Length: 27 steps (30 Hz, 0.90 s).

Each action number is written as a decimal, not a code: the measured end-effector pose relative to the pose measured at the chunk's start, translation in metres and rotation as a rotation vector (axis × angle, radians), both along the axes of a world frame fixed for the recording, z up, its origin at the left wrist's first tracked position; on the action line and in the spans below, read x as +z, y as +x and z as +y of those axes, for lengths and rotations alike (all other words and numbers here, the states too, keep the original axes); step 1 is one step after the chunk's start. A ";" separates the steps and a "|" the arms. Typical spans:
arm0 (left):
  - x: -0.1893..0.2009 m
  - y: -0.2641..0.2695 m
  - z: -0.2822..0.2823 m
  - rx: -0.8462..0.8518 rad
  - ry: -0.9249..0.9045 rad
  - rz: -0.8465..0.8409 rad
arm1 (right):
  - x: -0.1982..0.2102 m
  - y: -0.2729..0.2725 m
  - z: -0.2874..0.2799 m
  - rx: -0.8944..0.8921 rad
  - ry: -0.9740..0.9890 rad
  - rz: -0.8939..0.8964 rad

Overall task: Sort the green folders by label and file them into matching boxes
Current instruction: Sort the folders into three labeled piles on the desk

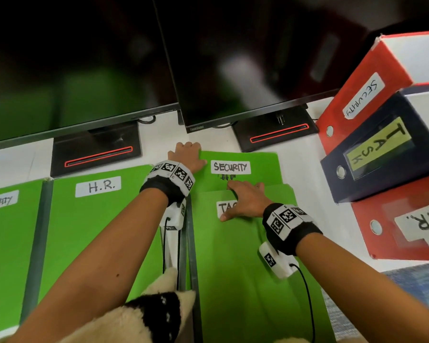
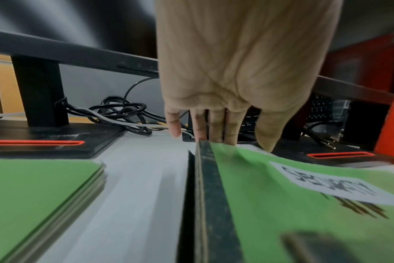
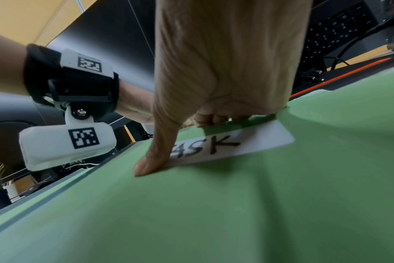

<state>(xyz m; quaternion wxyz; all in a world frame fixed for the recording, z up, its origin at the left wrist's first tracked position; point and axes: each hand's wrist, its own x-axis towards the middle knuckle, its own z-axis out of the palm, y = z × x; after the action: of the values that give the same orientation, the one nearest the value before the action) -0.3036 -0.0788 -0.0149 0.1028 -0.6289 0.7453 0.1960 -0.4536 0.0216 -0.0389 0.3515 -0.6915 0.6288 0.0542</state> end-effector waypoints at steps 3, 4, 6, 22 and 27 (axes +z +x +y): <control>0.011 0.001 -0.001 0.049 -0.007 0.181 | 0.000 -0.001 -0.001 -0.014 -0.029 -0.020; 0.015 0.001 -0.002 0.056 0.008 0.249 | 0.001 0.000 -0.002 -0.016 -0.040 -0.029; 0.025 0.003 -0.002 0.056 -0.002 0.347 | 0.005 0.001 -0.003 -0.012 -0.063 -0.042; 0.178 0.062 0.008 -0.066 -0.762 0.848 | 0.048 0.019 -0.036 0.142 -0.103 -0.022; 0.212 0.087 0.027 -0.046 -0.930 0.990 | 0.043 0.030 -0.056 0.055 -0.181 -0.003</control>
<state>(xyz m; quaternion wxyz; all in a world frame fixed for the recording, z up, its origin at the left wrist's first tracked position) -0.2170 -0.0516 0.1972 -0.5277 -0.4277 0.7244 0.1175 -0.4236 -0.0340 0.0045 0.2866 -0.7374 0.6116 0.0057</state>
